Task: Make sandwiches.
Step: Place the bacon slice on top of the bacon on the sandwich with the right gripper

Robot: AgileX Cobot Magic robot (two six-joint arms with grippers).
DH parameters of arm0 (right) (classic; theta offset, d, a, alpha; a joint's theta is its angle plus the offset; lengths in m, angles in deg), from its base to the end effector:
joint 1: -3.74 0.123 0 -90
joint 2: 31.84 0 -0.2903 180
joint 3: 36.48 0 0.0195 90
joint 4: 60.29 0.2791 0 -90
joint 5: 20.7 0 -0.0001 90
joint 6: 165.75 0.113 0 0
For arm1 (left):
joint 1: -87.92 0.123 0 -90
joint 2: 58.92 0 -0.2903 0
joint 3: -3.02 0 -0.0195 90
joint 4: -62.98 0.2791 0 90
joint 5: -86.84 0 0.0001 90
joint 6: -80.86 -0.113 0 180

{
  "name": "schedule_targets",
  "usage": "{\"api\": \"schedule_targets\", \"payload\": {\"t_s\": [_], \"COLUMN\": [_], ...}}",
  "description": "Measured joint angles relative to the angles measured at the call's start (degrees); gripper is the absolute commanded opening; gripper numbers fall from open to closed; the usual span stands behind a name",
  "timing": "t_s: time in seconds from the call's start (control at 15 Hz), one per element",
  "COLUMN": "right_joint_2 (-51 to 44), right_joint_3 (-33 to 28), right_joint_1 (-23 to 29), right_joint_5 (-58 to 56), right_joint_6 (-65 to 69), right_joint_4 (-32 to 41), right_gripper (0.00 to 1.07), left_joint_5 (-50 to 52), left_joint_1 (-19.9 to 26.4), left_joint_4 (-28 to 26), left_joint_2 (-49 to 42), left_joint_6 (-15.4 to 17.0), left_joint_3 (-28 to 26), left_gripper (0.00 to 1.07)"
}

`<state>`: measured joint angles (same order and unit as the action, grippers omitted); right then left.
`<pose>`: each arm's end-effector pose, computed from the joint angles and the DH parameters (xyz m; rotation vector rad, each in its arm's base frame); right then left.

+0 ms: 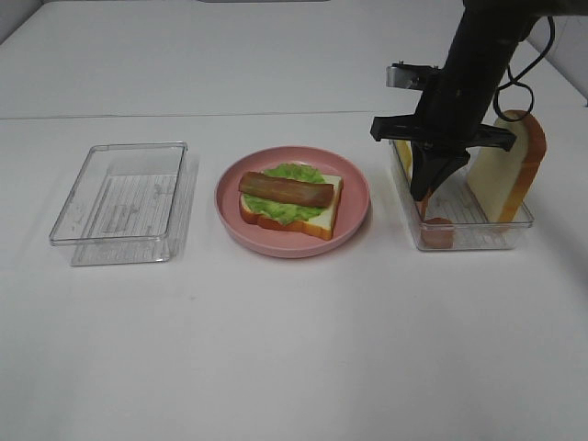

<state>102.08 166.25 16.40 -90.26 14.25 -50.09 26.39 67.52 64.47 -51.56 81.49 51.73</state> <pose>0.4522 0.1208 0.1380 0.2439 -3.0903 -0.2547 0.0326 -0.0094 0.2816 0.3489 2.0091 -0.1996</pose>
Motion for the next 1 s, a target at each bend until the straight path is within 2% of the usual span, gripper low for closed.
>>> {"api": "schedule_targets", "payload": {"t_s": [0.2,0.47,0.73,1.0], "right_joint_2": [-0.1,-7.3,-13.4,-13.2], "right_joint_3": [0.0,0.0,0.0,0.0], "right_joint_1": [0.0,0.0,0.0,0.2], "right_joint_5": [0.0,0.0,-0.1,1.7], "right_joint_6": [-0.4,-0.4,-4.0,-9.2], "right_joint_4": [-0.1,0.4,10.9,23.7], "right_gripper": [0.0,0.0,0.0,0.0], "left_joint_5": [0.0,0.0,0.0,0.0], "left_joint_1": [0.0,0.0,0.0,0.0], "left_joint_4": [0.0,0.0,0.0,0.0], "left_joint_2": [0.0,0.0,0.0,0.0], "left_joint_6": [0.0,0.0,0.0,0.0], "left_joint_3": [0.0,0.0,0.0,0.0], "left_gripper": [0.9,0.9,0.9,0.9]}}
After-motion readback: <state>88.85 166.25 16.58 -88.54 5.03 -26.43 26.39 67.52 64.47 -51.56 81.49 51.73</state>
